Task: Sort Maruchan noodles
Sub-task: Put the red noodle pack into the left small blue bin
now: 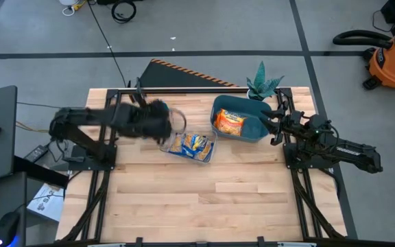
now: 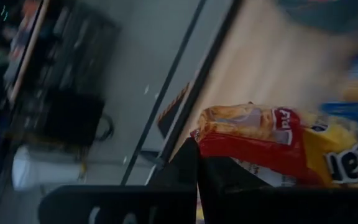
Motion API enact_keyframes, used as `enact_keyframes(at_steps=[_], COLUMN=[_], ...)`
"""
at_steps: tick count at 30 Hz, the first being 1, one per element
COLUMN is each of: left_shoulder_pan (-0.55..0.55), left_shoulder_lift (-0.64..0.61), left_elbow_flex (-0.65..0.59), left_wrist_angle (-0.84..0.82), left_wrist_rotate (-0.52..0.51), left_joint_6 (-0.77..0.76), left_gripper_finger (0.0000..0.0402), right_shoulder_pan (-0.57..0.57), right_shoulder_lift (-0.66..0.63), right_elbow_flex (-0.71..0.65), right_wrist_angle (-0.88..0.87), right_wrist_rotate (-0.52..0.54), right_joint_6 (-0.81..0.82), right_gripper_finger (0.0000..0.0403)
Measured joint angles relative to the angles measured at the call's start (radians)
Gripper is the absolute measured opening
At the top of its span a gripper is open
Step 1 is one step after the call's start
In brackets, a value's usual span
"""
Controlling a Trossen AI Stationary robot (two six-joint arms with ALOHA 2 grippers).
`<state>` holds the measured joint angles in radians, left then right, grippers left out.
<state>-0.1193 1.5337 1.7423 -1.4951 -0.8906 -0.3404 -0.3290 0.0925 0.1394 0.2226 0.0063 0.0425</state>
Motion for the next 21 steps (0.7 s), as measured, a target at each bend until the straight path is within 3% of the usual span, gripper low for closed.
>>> enact_keyframes(at_steps=[8,12,17,21], left_shoulder_pan=[0.346,0.49,0.607,0.64], left_shoulder_lift=[-0.057,-0.057,-0.057,-0.057], left_elbow_flex=[-0.231,-0.347,-0.433,-0.465], left_wrist_angle=[0.22,0.393,0.639,0.641], left_wrist_rotate=[0.056,0.138,0.244,0.322], left_joint_6=[0.152,0.267,0.352,0.326], left_gripper_finger=[0.0,0.0,0.0,0.0], right_shoulder_pan=[0.0,0.0,0.0,0.0], right_shoulder_lift=[0.0,0.0,0.0,0.0], right_elbow_flex=[0.0,0.0,0.0,0.0], right_wrist_angle=[0.0,0.0,0.0,0.0], right_wrist_rotate=[0.0,0.0,0.0,0.001], right_joint_6=[0.0,-0.012,-0.018,-0.019], right_gripper_finger=[0.0153,0.0153,0.0153,0.0153])
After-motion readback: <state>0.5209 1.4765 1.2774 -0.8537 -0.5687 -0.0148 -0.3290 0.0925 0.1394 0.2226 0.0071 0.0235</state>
